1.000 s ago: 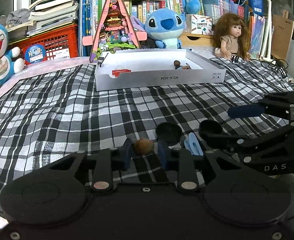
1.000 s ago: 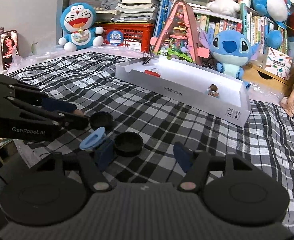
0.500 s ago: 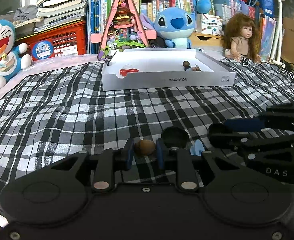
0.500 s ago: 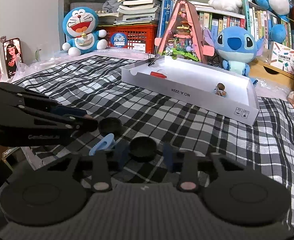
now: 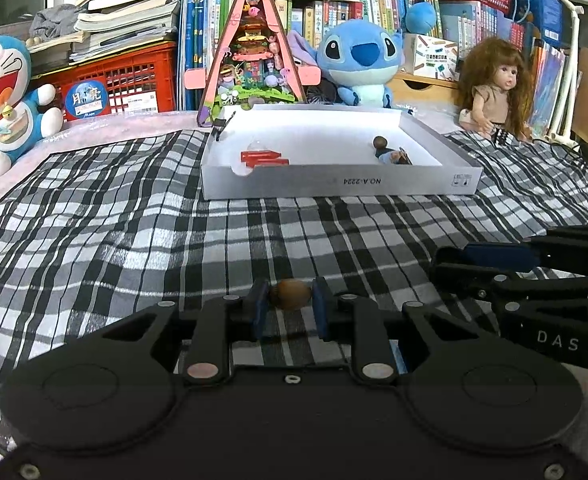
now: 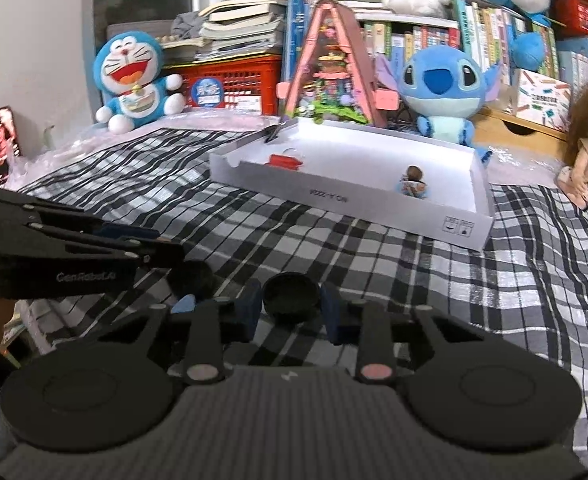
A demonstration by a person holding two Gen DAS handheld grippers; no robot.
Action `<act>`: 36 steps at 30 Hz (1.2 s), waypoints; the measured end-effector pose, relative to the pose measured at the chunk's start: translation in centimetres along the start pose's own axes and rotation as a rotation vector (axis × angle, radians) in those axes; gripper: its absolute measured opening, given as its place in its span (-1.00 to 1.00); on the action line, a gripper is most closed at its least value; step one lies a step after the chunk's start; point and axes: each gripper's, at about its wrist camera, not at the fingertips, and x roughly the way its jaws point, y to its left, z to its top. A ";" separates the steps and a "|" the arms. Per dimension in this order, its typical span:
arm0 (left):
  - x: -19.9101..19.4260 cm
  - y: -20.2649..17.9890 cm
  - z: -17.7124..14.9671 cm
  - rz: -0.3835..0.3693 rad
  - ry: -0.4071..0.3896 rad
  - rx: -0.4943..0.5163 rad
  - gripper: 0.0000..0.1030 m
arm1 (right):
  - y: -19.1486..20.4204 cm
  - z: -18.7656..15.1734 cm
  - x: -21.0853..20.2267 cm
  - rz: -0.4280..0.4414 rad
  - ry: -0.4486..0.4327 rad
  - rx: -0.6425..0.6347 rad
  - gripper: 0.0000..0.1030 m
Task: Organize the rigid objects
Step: 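Grasp the brown ball with left tool while right tool grasps the black lid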
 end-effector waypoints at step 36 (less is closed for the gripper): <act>1.2 -0.4 3.2 -0.038 -0.020 -0.025 -0.57 | -2.6 1.9 0.9 -0.070 -0.003 0.082 -0.27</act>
